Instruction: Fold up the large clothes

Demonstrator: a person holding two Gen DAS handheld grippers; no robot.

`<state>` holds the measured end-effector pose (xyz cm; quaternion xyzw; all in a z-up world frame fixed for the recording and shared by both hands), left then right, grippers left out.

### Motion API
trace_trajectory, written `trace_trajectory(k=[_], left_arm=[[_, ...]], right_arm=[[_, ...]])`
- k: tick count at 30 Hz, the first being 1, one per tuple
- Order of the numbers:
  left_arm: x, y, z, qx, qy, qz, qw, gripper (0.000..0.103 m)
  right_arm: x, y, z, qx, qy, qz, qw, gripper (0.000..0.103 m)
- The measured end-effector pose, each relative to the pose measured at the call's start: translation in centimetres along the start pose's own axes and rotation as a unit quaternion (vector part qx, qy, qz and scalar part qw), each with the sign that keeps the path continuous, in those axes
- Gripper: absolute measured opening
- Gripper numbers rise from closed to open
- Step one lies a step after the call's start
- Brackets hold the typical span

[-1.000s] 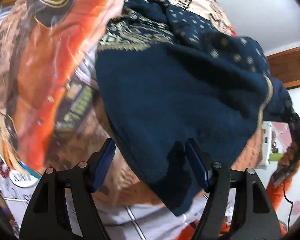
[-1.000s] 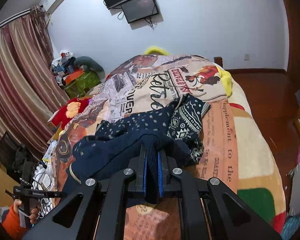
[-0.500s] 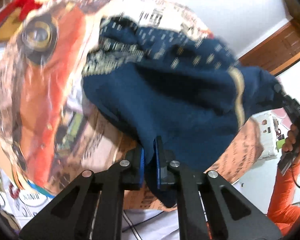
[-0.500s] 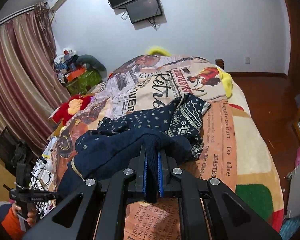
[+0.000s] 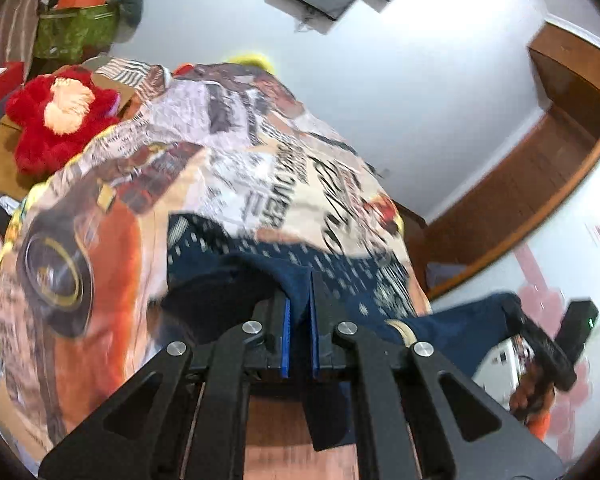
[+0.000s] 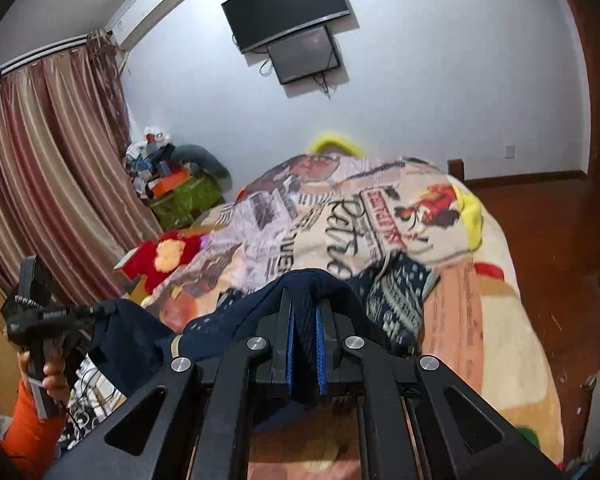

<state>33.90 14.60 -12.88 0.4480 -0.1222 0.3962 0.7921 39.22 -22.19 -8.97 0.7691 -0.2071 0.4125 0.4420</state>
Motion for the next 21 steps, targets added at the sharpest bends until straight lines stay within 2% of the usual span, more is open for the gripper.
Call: trace_trajectory(k=[5, 9, 14, 17, 21], left_arm=[[3.8, -6.0, -2.9, 0.043, 0.028, 0.001, 0.9987, 0.006], [4.9, -12.5, -7.7, 0.104, 0.063, -0.022, 0.9924, 0.006], [3.2, -18.2, -12.7, 0.160, 0.075, -0.066, 0.9820, 0.006], [2.1, -19.9, -14.2, 0.172, 0.073, -0.081, 0.9789, 0.007], [0.9, -20.9, -14.7, 0.177, 0.049, -0.102, 0.9776, 0.008]], right_arm=[[1.8, -5.8, 2.9, -0.029, -0.012, -0.022, 0.999, 0.006], [1.6, -12.0, 5.8, -0.052, -0.028, -0.060, 0.996, 0.006], [-0.9, -19.6, 9.1, -0.062, -0.057, -0.126, 0.988, 0.006], [-2.6, -23.0, 10.8, -0.066, -0.067, -0.158, 0.983, 0.007], [-3.5, -24.6, 11.8, -0.051, -0.083, -0.175, 0.980, 0.007]])
Point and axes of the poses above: each gripper's, at about its wrist camera, not at the fingertips, and y roughly against the way its jaws point, z to its right, x to its top, the point moved 8 cm from there along -y, roughly the way its jaws point, and after that the axes turned 4 degrees about y, right-handed, at the moved point
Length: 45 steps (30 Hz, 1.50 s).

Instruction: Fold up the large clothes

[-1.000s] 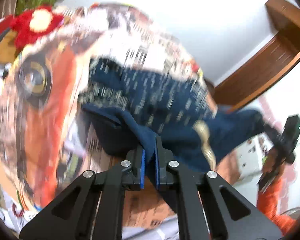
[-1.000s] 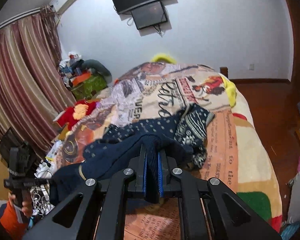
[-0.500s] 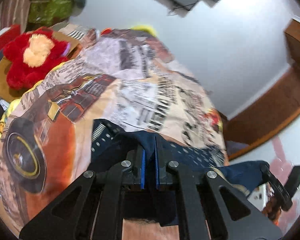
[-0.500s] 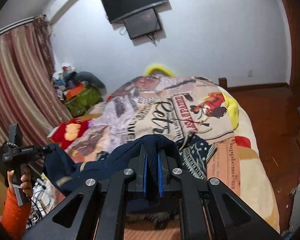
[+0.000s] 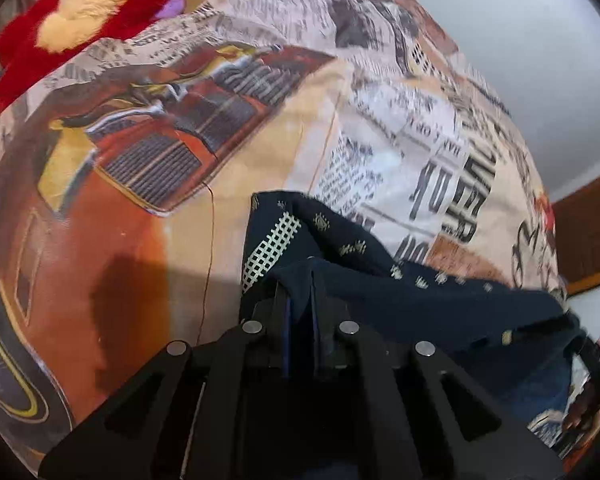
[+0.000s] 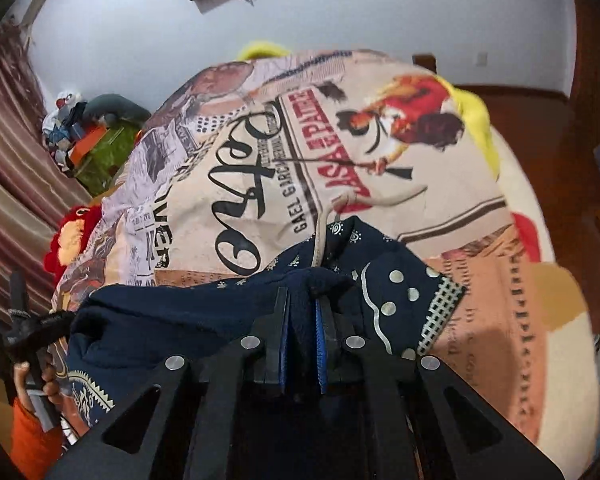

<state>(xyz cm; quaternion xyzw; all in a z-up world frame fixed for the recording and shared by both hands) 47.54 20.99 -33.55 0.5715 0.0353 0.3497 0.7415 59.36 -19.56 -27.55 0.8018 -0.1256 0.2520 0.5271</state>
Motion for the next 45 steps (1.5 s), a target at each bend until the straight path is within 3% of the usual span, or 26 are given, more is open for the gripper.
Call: trace_trajectory(k=[5, 8, 11, 12, 14, 15, 16, 20, 22, 27, 33, 36, 39, 43, 45], left_arm=[[0.0, 2.1, 1.5, 0.029, -0.066, 0.018, 0.9973, 0.012], [0.1, 4.3, 2.6, 0.044, -0.107, 0.033, 0.9928, 0.021], [0.3, 7.5, 3.5, 0.059, -0.136, 0.065, 0.9868, 0.044], [0.3, 8.7, 3.8, 0.056, -0.141, 0.077, 0.9853, 0.054], [0.3, 11.1, 4.8, 0.043, -0.149, 0.100, 0.9829, 0.058], [0.0, 12.0, 5.1, 0.038, -0.153, 0.106, 0.9818, 0.060], [-0.2, 12.4, 5.5, 0.035, -0.158, 0.108, 0.9809, 0.064], [-2.6, 13.0, 7.4, 0.012, -0.193, 0.096, 0.9763, 0.073], [-4.3, 11.7, 8.4, 0.009, -0.218, 0.075, 0.9729, 0.073], [-7.6, 7.1, 9.9, 0.018, -0.254, 0.017, 0.9668, 0.073], [-7.9, 2.7, 8.8, 0.062, -0.267, 0.008, 0.9617, 0.077], [-7.7, 1.6, 7.1, 0.063, -0.258, 0.006, 0.9641, 0.085], [-7.0, 1.0, 4.7, 0.057, -0.227, -0.001, 0.9721, 0.093], [-6.4, 0.5, 1.7, 0.085, -0.194, -0.015, 0.9773, 0.093], [-6.0, 1.0, 1.0, 0.079, -0.187, -0.015, 0.9790, 0.092]], right_arm=[[-0.1, 0.3, -0.2, 0.002, 0.019, -0.022, 1.000, 0.007], [-0.2, 1.2, -0.9, -0.017, 0.048, -0.032, 0.998, 0.009], [-0.1, 2.9, -2.0, -0.060, 0.098, -0.021, 0.993, 0.012], [0.0, 3.4, -2.2, -0.071, 0.110, -0.016, 0.991, 0.019], [0.2, 5.1, -2.9, -0.085, 0.131, 0.005, 0.988, 0.039], [0.3, 6.0, -3.3, -0.082, 0.136, 0.019, 0.987, 0.058], [0.4, 7.3, -4.0, -0.073, 0.140, 0.037, 0.987, 0.070], [-0.3, 9.5, -6.6, -0.053, 0.163, 0.052, 0.984, 0.073], [-1.0, 9.6, -8.1, -0.048, 0.175, 0.051, 0.982, 0.081], [-3.9, 6.4, -11.5, -0.032, 0.211, 0.010, 0.977, 0.084], [-6.3, -0.4, -13.0, -0.039, 0.254, -0.075, 0.964, 0.084], [-5.9, -2.4, -11.9, -0.036, 0.249, -0.090, 0.964, 0.085], [-4.3, -3.0, -10.2, -0.031, 0.218, -0.087, 0.972, 0.086], [-1.1, -3.2, -5.5, -0.093, 0.175, -0.063, 0.978, 0.086], [-0.3, -3.3, -3.7, -0.104, 0.158, -0.064, 0.980, 0.085]])
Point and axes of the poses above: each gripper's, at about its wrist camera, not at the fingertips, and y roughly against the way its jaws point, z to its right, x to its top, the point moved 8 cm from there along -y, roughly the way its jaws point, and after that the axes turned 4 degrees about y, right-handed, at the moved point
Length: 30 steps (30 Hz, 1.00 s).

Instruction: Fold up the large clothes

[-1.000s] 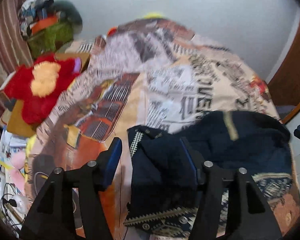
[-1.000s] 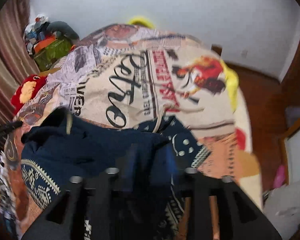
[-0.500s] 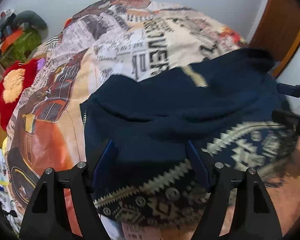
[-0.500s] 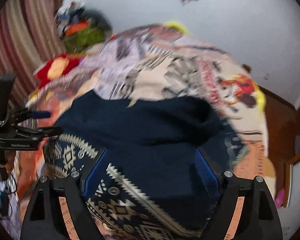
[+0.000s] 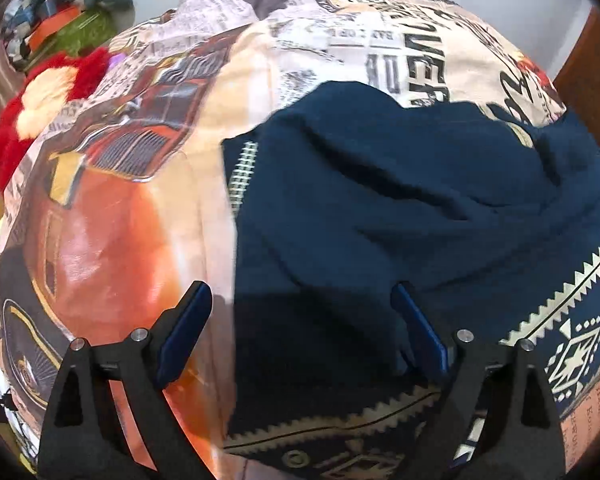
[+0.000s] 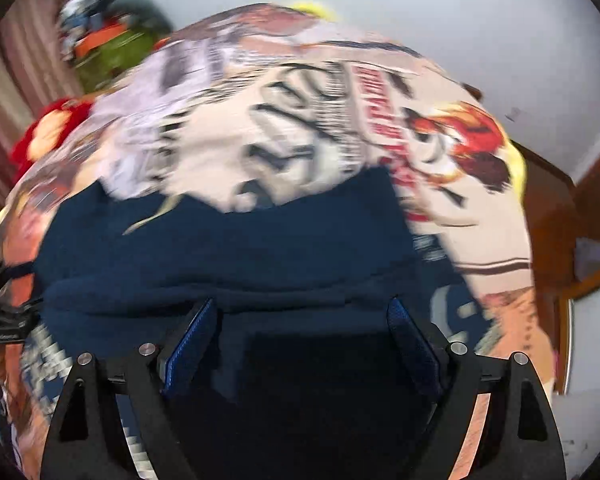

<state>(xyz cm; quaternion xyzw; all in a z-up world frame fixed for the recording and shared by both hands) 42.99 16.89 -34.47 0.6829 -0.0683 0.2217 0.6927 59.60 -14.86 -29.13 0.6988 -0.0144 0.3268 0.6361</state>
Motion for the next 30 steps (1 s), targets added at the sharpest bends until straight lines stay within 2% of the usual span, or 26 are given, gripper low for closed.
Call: trace_trajectory(k=[3, 6, 9, 12, 14, 15, 16, 17, 18, 19, 20, 21, 25, 28, 30], left_arm=[[0.8, 1.4, -0.4, 0.005, -0.002, 0.014, 0.9999, 0.089], [3.0, 3.6, -0.1, 0.008, -0.015, 0.048, 0.9987, 0.089], [5.4, 4.8, 1.2, -0.002, -0.023, 0.071, 0.9972, 0.089], [7.3, 3.3, 3.0, -0.023, -0.023, 0.059, 0.9977, 0.089], [7.7, 1.2, 4.0, -0.037, -0.012, 0.025, 0.9989, 0.089], [7.7, -0.1, 4.2, -0.042, 0.000, 0.004, 0.9991, 0.082], [7.4, -1.7, 4.5, -0.051, 0.019, -0.023, 0.9983, 0.067], [7.0, -2.8, 4.7, -0.057, 0.033, -0.043, 0.9969, 0.059], [6.7, -3.3, 4.8, -0.062, 0.044, -0.050, 0.9959, 0.047], [6.5, -3.8, 5.0, -0.066, 0.054, -0.051, 0.9951, 0.039], [6.5, -3.9, 5.0, -0.056, 0.051, -0.038, 0.9965, 0.033], [6.6, -3.6, 5.0, -0.047, 0.043, -0.024, 0.9977, 0.022], [7.8, -1.5, 3.9, -0.042, 0.066, 0.020, 0.9968, 0.007], [9.6, -0.2, 1.2, -0.008, 0.103, 0.055, 0.9931, 0.006], [9.9, -0.7, 0.2, -0.028, 0.123, 0.039, 0.9912, 0.006]], right_arm=[[0.3, 0.5, 2.1, -0.034, -0.012, 0.010, 0.999, 0.085], [0.6, 1.7, 2.8, -0.030, -0.021, 0.026, 0.999, 0.085], [1.0, 3.2, 1.9, -0.007, -0.024, 0.046, 0.999, 0.085], [1.1, 4.0, 0.1, 0.021, -0.018, 0.056, 0.998, 0.085], [0.8, 4.1, -1.6, 0.041, -0.007, 0.052, 0.998, 0.086], [0.6, 4.0, -2.4, 0.048, 0.001, 0.048, 0.998, 0.086], [0.3, 3.9, -3.0, 0.052, 0.009, 0.045, 0.998, 0.085], [-0.1, 3.7, -3.8, 0.056, 0.018, 0.041, 0.997, 0.086], [-0.6, 3.5, -4.3, 0.059, 0.027, 0.036, 0.997, 0.085], [-1.1, 3.1, -4.8, 0.060, 0.037, 0.028, 0.997, 0.085], [-1.7, 2.6, -5.2, 0.058, 0.047, 0.020, 0.997, 0.086], [-2.2, 2.2, -5.4, 0.053, 0.057, 0.014, 0.997, 0.085], [-3.5, 1.0, -5.4, 0.046, 0.078, 0.009, 0.996, 0.086], [-3.6, 0.9, -5.2, 0.045, 0.081, 0.013, 0.996, 0.086], [-3.6, 0.9, -5.1, 0.040, 0.079, 0.016, 0.996, 0.086]])
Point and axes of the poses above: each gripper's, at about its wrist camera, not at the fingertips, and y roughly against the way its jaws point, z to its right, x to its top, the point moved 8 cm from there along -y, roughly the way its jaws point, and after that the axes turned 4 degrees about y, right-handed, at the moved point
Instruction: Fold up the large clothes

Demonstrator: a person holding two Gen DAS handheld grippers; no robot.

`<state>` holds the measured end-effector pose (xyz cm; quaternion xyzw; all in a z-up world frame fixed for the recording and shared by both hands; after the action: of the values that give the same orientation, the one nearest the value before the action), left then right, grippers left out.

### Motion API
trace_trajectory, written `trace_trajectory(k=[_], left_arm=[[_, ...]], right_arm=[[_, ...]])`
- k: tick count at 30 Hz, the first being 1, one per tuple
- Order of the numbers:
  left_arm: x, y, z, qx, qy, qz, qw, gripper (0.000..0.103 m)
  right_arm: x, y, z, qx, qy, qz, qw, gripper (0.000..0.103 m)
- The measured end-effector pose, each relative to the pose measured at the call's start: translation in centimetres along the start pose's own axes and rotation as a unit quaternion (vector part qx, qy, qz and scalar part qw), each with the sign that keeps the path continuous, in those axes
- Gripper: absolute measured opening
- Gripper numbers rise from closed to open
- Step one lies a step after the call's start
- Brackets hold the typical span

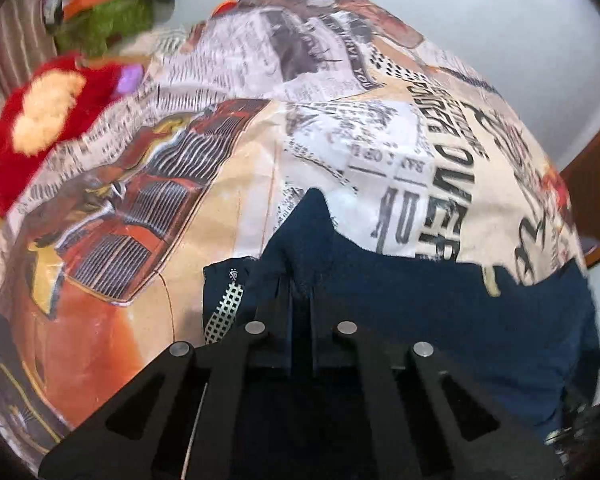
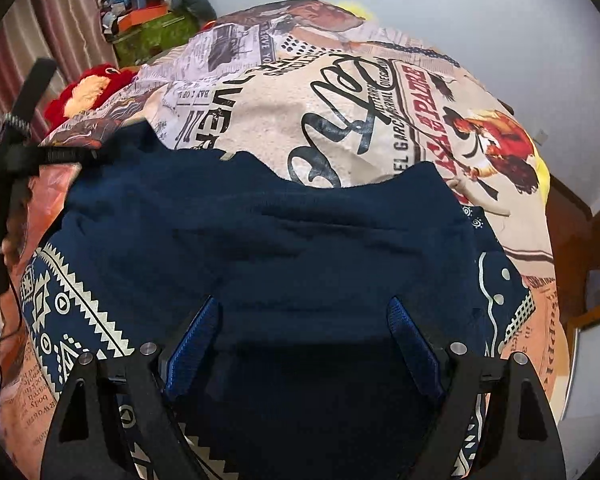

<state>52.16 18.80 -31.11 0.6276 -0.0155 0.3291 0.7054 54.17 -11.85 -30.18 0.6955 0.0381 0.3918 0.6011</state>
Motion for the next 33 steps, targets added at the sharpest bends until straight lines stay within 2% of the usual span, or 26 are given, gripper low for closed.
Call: trace_trajectory(k=[2, 4, 6, 9, 11, 13, 16, 18, 25, 30, 33], left_arm=[[-0.4, -0.6, -0.3, -0.003, 0.000, -0.018, 0.9998, 0.007], [-1.0, -0.6, 0.2, 0.010, -0.027, -0.022, 0.9993, 0.011], [-1.5, 0.1, 0.3, 0.019, -0.046, -0.014, 0.9987, 0.012], [-2.2, 2.0, 0.6, 0.008, -0.056, -0.005, 0.9984, 0.013], [-2.5, 3.4, 0.6, 0.008, -0.067, 0.001, 0.9977, 0.018], [-3.0, 5.6, 0.2, 0.018, -0.083, 0.022, 0.9961, 0.037], [-3.9, 8.4, -0.3, 0.016, -0.102, 0.051, 0.9934, 0.050], [-4.2, 9.4, -0.9, 0.011, -0.105, 0.057, 0.9928, 0.054], [-8.3, 12.4, -3.9, -0.002, -0.066, 0.066, 0.9956, 0.072], [-12.8, 10.9, -5.7, -0.037, -0.006, 0.015, 0.9992, 0.072], [-15.8, 9.3, -6.1, -0.079, 0.044, -0.035, 0.9953, 0.072]], right_arm=[[0.0, 0.0, 0.1, -0.007, 0.002, 0.003, 1.000, 0.086], [0.0, 0.1, 0.2, -0.016, 0.003, 0.003, 1.000, 0.086], [-0.1, 0.6, 0.5, -0.024, -0.001, 0.001, 1.000, 0.086], [-0.3, 1.8, 0.9, -0.034, -0.008, -0.004, 0.999, 0.086], [-0.4, 2.7, 1.0, -0.039, -0.008, -0.001, 0.999, 0.086], [-0.2, 3.8, 0.8, -0.045, -0.006, 0.007, 0.999, 0.086], [0.4, 5.7, 0.3, -0.047, -0.005, 0.027, 0.999, 0.086], [0.8, 7.0, -0.4, -0.042, -0.007, 0.040, 0.998, 0.086], [2.3, 10.0, -4.1, -0.030, 0.014, 0.073, 0.997, 0.086], [2.5, 10.2, -7.5, -0.026, 0.047, 0.076, 0.996, 0.087], [2.2, 8.9, -9.4, -0.027, 0.075, 0.061, 0.995, 0.089]])
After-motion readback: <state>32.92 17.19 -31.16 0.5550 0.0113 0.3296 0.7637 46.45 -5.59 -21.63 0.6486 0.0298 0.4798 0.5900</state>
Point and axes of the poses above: each gripper's, at about its wrist camera, not at the fingertips, and y roughly against the way its jaws point, z to its right, x to its top, the point moved 8 cm from there along -y, roughly the way its jaws point, and after that the axes turned 4 degrees about y, right-handed, at the moved point
